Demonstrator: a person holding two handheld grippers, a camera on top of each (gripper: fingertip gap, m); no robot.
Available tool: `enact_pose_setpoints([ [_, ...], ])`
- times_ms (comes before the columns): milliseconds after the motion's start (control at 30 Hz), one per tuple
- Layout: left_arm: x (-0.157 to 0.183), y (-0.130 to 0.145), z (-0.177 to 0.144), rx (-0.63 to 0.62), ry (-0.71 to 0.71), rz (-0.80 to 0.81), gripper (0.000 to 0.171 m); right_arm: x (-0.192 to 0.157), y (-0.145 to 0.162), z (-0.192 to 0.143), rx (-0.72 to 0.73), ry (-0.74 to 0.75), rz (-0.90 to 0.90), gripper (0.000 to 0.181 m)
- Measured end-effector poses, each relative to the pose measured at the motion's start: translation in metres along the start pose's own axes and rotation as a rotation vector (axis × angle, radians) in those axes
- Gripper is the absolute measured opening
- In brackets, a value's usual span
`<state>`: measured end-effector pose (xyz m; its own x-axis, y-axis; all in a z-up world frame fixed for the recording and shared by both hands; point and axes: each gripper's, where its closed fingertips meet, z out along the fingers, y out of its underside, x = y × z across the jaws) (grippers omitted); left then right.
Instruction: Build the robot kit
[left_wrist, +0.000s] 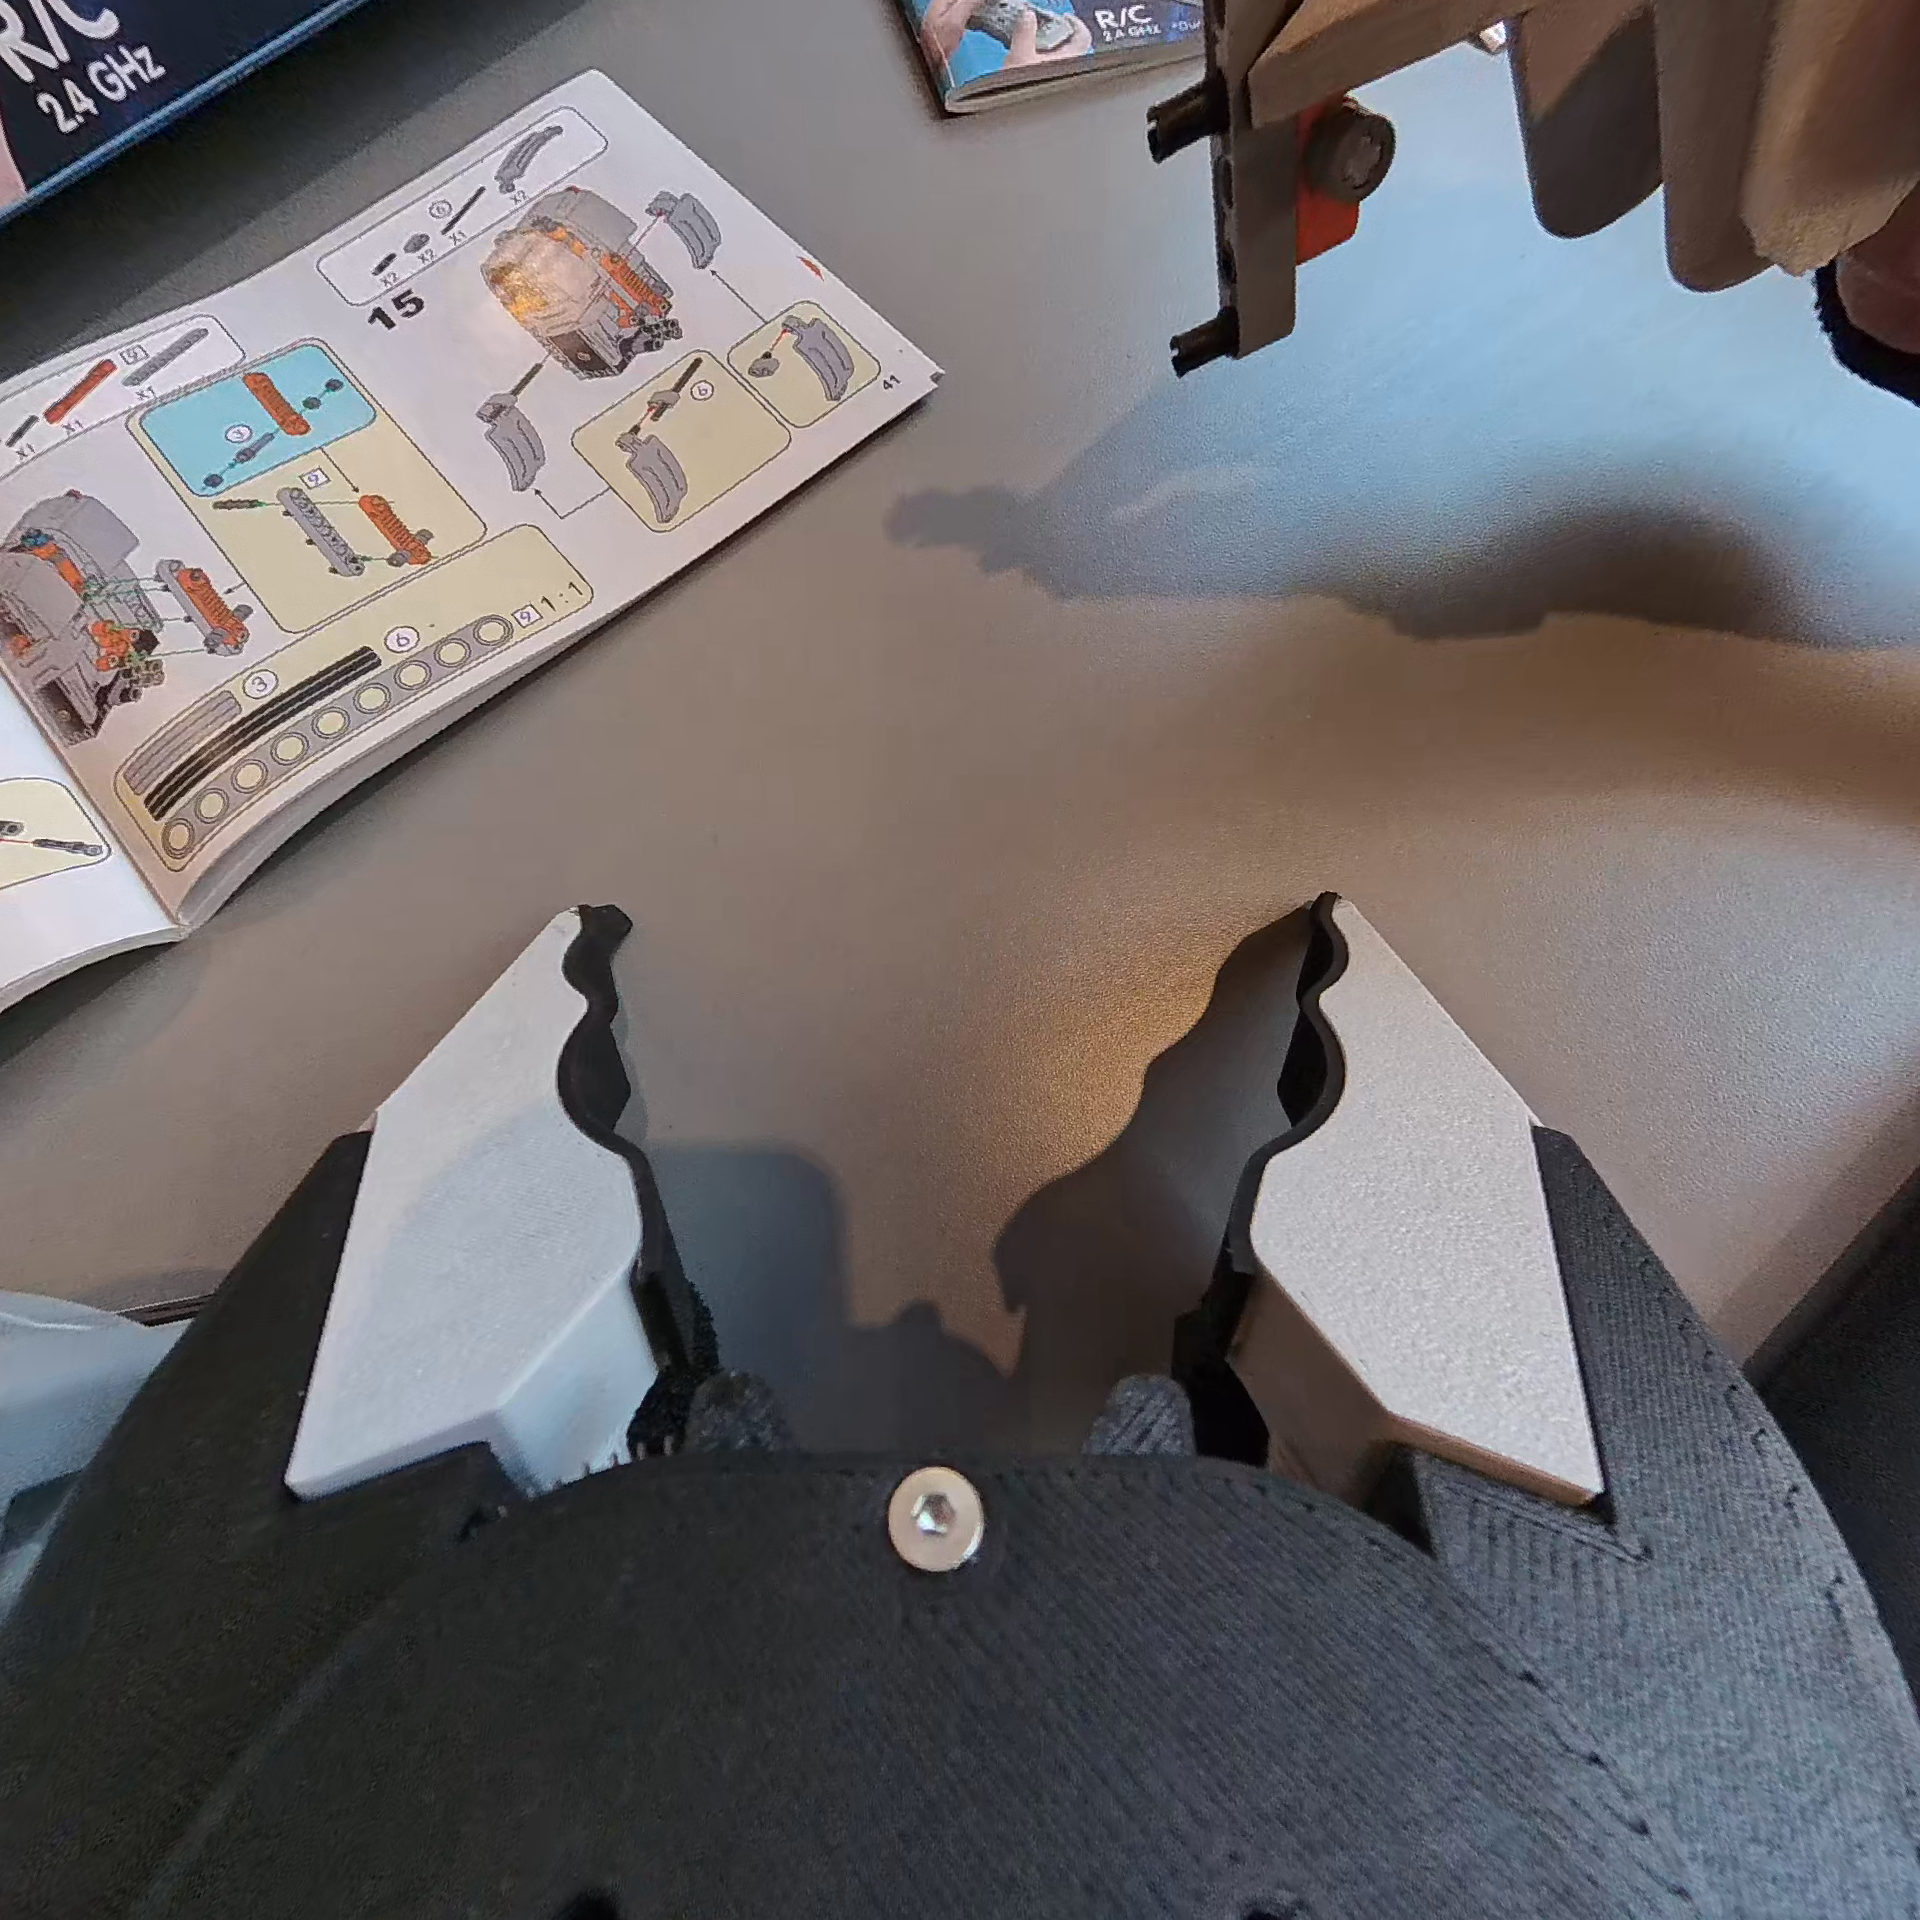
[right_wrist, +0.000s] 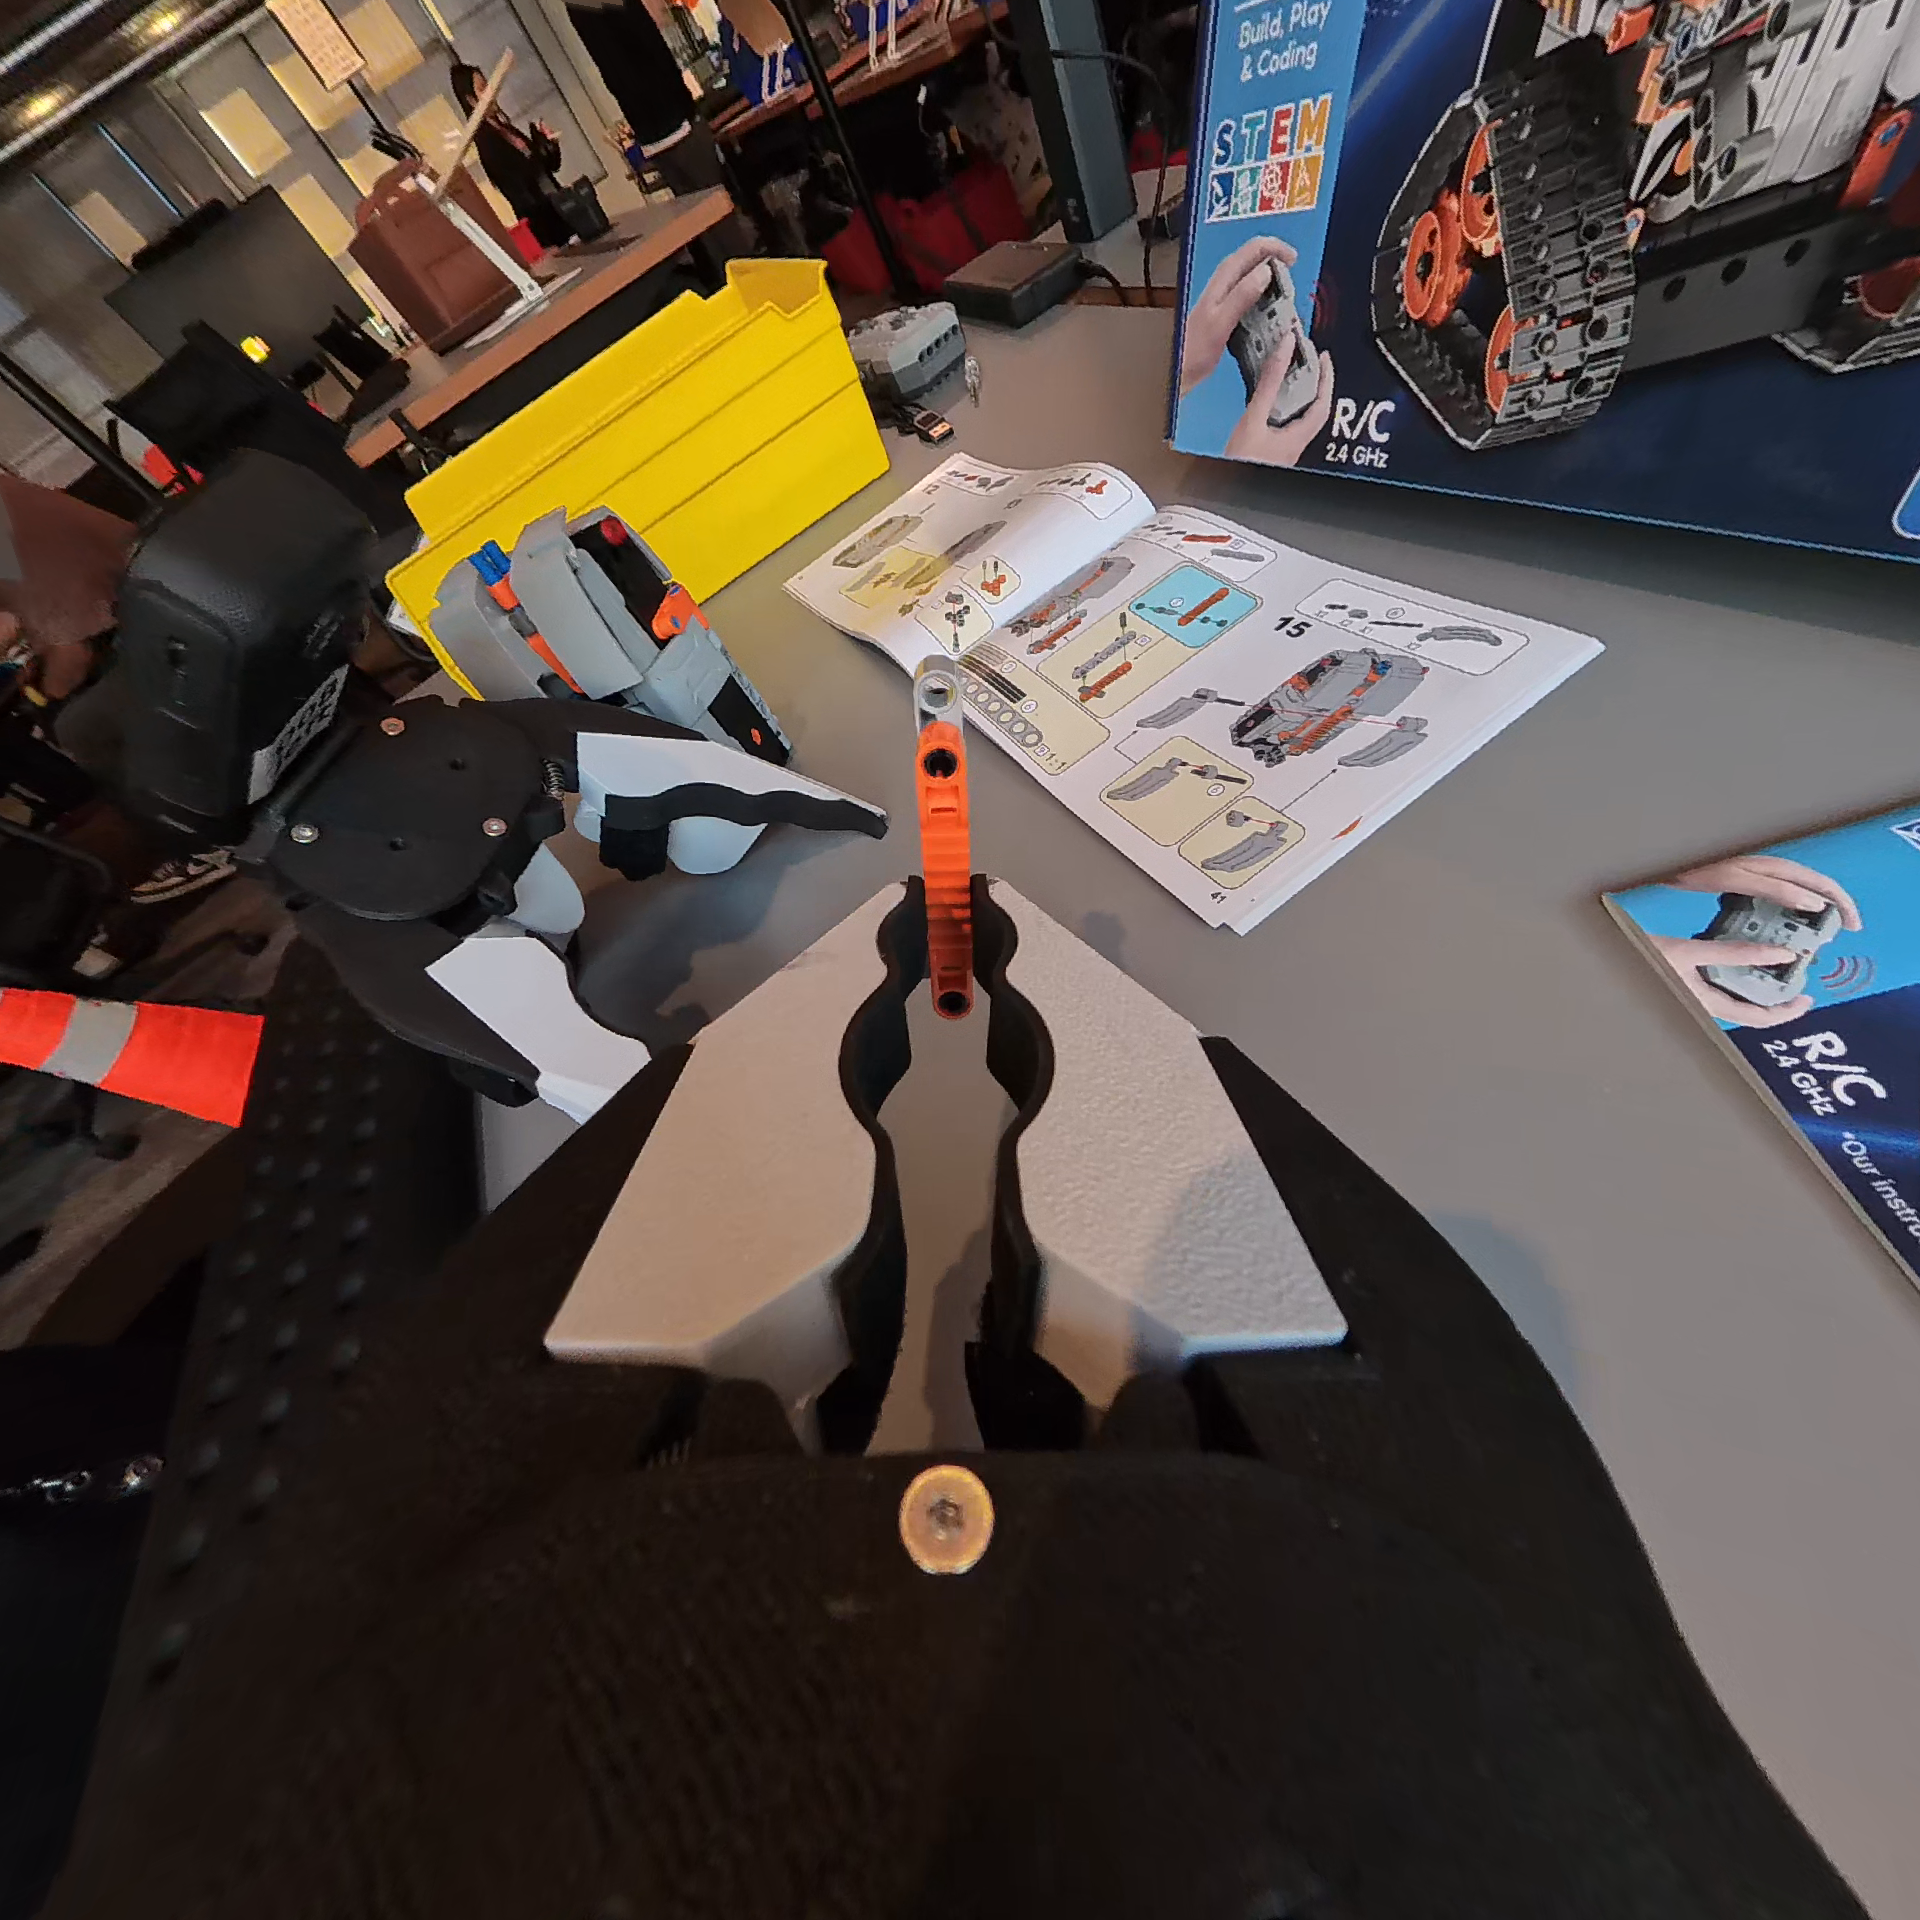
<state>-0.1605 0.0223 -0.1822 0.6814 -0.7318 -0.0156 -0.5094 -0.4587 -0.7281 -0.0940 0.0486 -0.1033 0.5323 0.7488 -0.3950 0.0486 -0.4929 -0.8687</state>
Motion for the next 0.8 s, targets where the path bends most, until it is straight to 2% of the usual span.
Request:
enact_pose_setpoints([
  [500,0.0,0.0,0.0,0.0,0.0,0.0,0.129,-0.016,0.0,0.006,-0.008,-0.041,-0.049,0.007],
  [800,0.0,0.0,0.0,0.0,0.0,0.0,0.129,-0.007,-0.004,0.002,0.017,-0.003,-0.058,0.007],
])
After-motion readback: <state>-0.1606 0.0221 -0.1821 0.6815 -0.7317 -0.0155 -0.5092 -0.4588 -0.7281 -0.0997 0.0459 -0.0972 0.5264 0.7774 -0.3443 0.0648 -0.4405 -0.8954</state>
